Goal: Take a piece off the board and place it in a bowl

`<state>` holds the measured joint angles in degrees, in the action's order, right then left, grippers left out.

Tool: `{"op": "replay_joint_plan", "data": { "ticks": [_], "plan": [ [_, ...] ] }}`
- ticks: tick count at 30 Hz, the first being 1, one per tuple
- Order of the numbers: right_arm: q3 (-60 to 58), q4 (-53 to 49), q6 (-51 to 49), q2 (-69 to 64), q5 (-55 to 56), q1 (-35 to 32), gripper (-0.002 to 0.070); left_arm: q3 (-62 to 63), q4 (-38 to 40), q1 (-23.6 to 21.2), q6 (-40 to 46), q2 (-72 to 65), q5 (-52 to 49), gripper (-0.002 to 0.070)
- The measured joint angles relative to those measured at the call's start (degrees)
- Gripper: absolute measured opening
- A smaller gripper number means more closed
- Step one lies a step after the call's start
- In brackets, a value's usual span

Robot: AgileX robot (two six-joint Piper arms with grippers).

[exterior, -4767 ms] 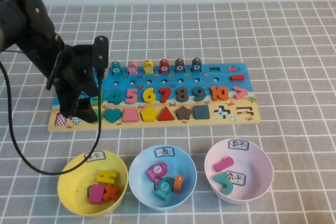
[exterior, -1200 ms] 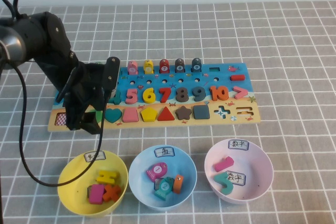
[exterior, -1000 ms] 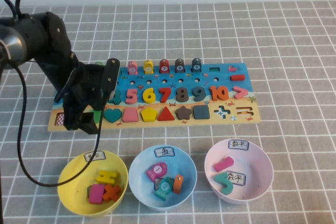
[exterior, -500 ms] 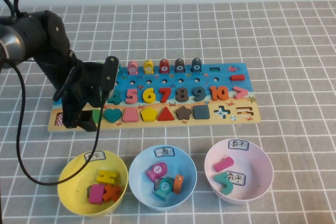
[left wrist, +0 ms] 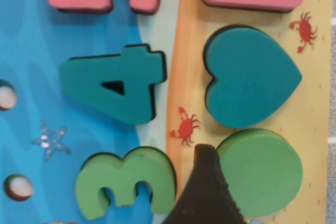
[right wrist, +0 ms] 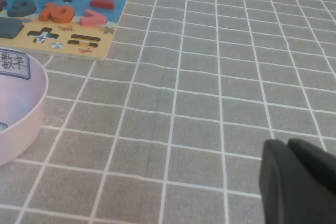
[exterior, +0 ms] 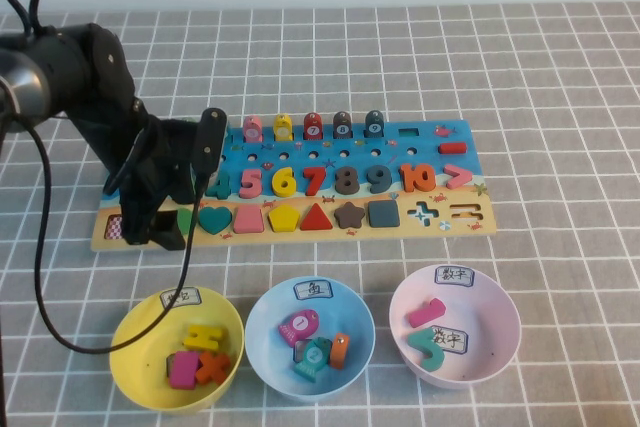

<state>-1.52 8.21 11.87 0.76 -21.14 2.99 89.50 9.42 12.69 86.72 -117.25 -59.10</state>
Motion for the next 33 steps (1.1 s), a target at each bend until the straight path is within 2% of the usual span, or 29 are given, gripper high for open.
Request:
{"op": "replay_joint_plan", "data": {
  "ticks": [22, 33],
  "plan": [
    [0.0, 0.0, 0.0, 0.0, 0.0, 0.0, -0.0017, 0.0, -1.3, 0.0, 0.0, -0.4, 0.2, 0.0472],
    [0.0, 0.0, 0.0, 0.0, 0.0, 0.0, -0.0017, 0.0, -1.3, 0.0, -1.6, -0.5, 0.5, 0.0376]
  ]
}}
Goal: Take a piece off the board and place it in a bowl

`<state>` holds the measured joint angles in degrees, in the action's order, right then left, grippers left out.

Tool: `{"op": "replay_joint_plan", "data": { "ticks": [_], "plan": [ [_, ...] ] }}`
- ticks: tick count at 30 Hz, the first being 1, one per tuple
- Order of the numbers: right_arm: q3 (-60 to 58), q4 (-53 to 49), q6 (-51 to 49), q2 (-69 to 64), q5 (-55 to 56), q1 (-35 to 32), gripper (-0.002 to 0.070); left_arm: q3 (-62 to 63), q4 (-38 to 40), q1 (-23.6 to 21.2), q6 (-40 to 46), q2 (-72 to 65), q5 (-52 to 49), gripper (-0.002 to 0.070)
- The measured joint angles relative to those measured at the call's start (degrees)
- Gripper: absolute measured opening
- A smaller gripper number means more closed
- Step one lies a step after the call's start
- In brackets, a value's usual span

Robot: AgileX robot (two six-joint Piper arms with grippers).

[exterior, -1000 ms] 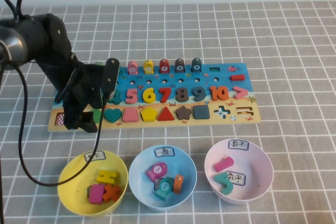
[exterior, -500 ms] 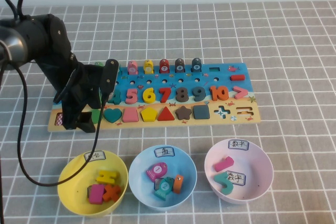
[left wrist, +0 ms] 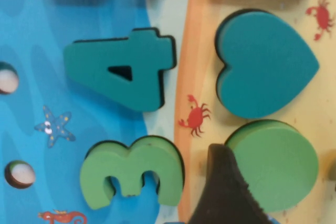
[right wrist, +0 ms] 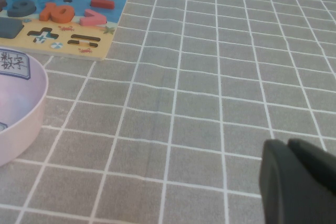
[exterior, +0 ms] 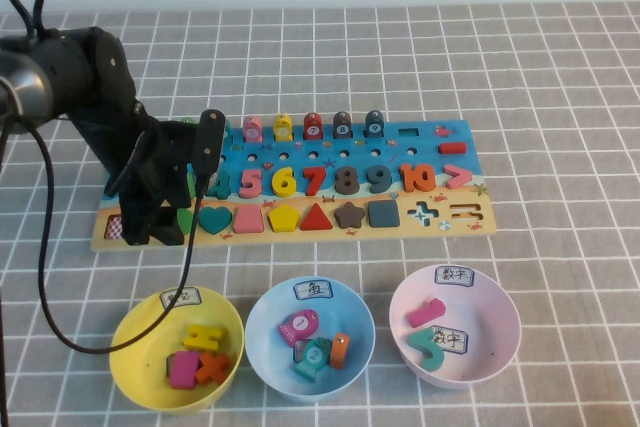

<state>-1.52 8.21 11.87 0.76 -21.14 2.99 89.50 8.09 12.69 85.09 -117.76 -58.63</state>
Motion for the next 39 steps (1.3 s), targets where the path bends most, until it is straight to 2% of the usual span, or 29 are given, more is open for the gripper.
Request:
{"op": "replay_joint_plan", "data": {
  "ticks": [12, 18, 33, 39],
  "plan": [
    [0.0, 0.0, 0.0, 0.0, 0.0, 0.0, -0.0017, 0.0, 0.0, 0.0, -1.3, -0.7, 0.0, 0.0364],
    [0.0, 0.0, 0.0, 0.0, 0.0, 0.0, -0.0017, 0.2, 0.0, 0.0, -1.8, -0.8, 0.4, 0.0282],
    [0.0, 0.0, 0.0, 0.0, 0.0, 0.0, -0.0017, 0.9, 0.2, 0.0, -1.9, -0.2, -1.5, 0.0283],
    [0.0, 0.0, 0.0, 0.0, 0.0, 0.0, -0.0017, 2.9, 2.9, 0.0, -1.9, 0.3, -2.4, 0.0283]
  ]
}}
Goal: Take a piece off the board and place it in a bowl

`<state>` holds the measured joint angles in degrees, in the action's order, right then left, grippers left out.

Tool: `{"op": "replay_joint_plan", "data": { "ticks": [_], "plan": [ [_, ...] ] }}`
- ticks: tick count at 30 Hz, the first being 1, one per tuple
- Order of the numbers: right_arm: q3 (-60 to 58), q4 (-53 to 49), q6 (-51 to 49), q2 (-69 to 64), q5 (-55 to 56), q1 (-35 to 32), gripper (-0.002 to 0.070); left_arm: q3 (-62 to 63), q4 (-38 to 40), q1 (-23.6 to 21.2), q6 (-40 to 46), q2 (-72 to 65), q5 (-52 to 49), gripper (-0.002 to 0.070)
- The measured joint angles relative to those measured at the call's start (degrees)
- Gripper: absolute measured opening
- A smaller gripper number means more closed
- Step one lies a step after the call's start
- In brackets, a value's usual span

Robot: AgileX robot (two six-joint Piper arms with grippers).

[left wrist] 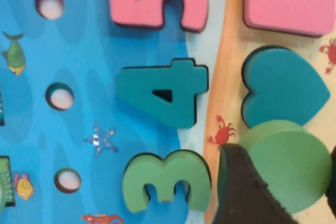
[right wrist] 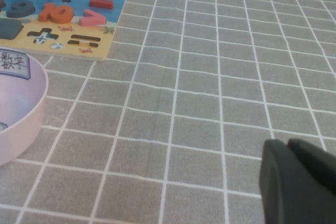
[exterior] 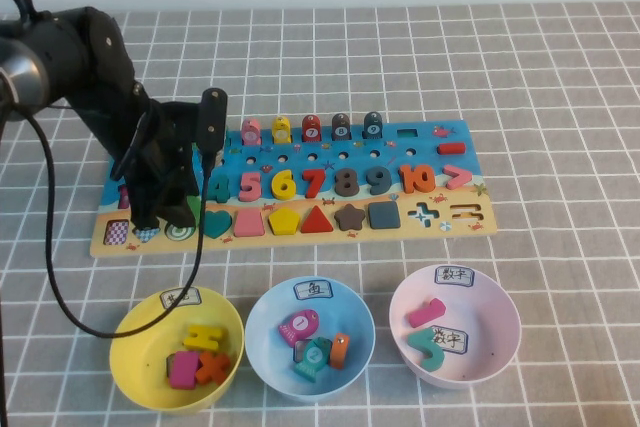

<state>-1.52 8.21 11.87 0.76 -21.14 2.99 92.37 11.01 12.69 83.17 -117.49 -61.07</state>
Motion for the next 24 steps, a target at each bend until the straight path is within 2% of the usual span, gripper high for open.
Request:
{"op": "replay_joint_plan", "data": {
  "ticks": [5, 9, 16, 20, 24],
  "plan": [
    [0.0, 0.0, 0.0, 0.0, 0.0, 0.0, -0.0017, 0.1, 0.0, 0.0, -1.8, 0.7, -0.2, 0.0283],
    [0.0, 0.0, 0.0, 0.0, 0.0, 0.0, -0.0017, 0.1, -0.1, 0.0, -7.9, 3.2, -0.5, 0.0283],
    [0.0, 0.0, 0.0, 0.0, 0.0, 0.0, -0.0017, 0.6, -0.1, 0.0, -29.3, 11.4, -1.2, 0.0283],
    [0.0, 0.0, 0.0, 0.0, 0.0, 0.0, -0.0017, 0.6, 0.1, 0.0, -46.0, 15.1, -5.5, 0.0283],
    [0.0, 0.0, 0.0, 0.0, 0.0, 0.0, -0.0017, 0.4, 0.1, 0.0, -56.2, 16.6, -8.7, 0.0283]
  ]
}}
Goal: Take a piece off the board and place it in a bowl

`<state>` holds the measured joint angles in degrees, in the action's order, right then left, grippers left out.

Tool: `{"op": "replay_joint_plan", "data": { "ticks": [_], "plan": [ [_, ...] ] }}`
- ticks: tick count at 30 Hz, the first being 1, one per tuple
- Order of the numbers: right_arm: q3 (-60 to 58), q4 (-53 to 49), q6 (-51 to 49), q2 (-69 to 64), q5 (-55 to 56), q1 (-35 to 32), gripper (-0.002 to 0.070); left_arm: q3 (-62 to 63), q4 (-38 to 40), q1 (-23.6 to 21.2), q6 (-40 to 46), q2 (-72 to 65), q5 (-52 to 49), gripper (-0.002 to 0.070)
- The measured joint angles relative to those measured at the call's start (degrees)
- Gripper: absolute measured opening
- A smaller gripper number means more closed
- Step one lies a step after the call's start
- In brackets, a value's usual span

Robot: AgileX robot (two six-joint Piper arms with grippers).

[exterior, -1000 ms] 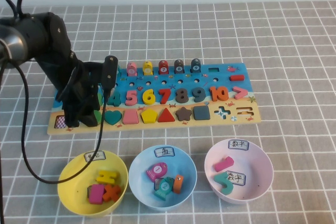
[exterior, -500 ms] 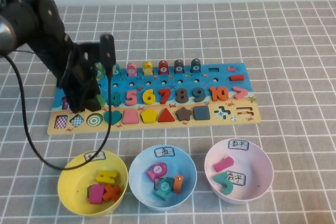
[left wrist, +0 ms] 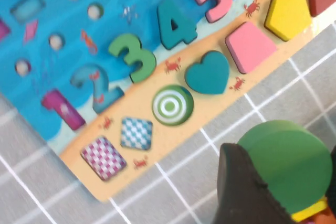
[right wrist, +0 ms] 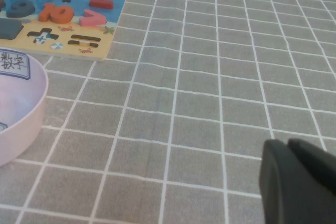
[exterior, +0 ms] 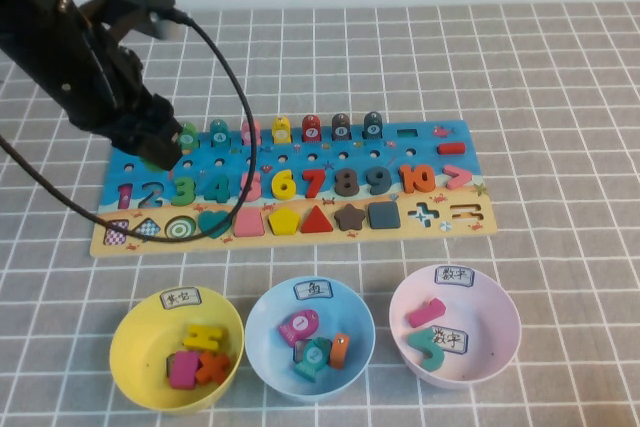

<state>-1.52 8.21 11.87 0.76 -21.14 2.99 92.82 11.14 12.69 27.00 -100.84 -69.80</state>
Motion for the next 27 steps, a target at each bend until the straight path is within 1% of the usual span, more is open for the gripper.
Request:
{"op": "replay_joint_plan", "data": {
  "ticks": [2, 5, 10, 17, 22, 27],
  "plan": [
    [0.0, 0.0, 0.0, 0.0, 0.0, 0.0, -0.0017, -0.6, 0.1, 0.0, -4.2, 1.1, -0.2, 0.0283],
    [0.0, 0.0, 0.0, 0.0, 0.0, 0.0, -0.0017, -2.6, 0.1, 0.0, -8.0, 3.2, -0.3, 0.0283],
    [0.0, 0.0, 0.0, 0.0, 0.0, 0.0, -0.0017, -8.7, -0.2, 0.1, -10.4, 8.5, -0.4, 0.0283],
    [0.0, 0.0, 0.0, 0.0, 0.0, 0.0, -0.0017, -21.8, 0.0, 0.3, -12.9, 20.8, -0.2, 0.0283],
    [0.0, 0.0, 0.0, 0.0, 0.0, 0.0, -0.0017, -32.0, 0.0, 0.3, -14.6, 29.6, 2.9, 0.0283],
    [0.0, 0.0, 0.0, 0.0, 0.0, 0.0, -0.0017, -42.7, 0.2, 0.4, -16.7, 38.1, 9.9, 0.0283]
  ]
}}
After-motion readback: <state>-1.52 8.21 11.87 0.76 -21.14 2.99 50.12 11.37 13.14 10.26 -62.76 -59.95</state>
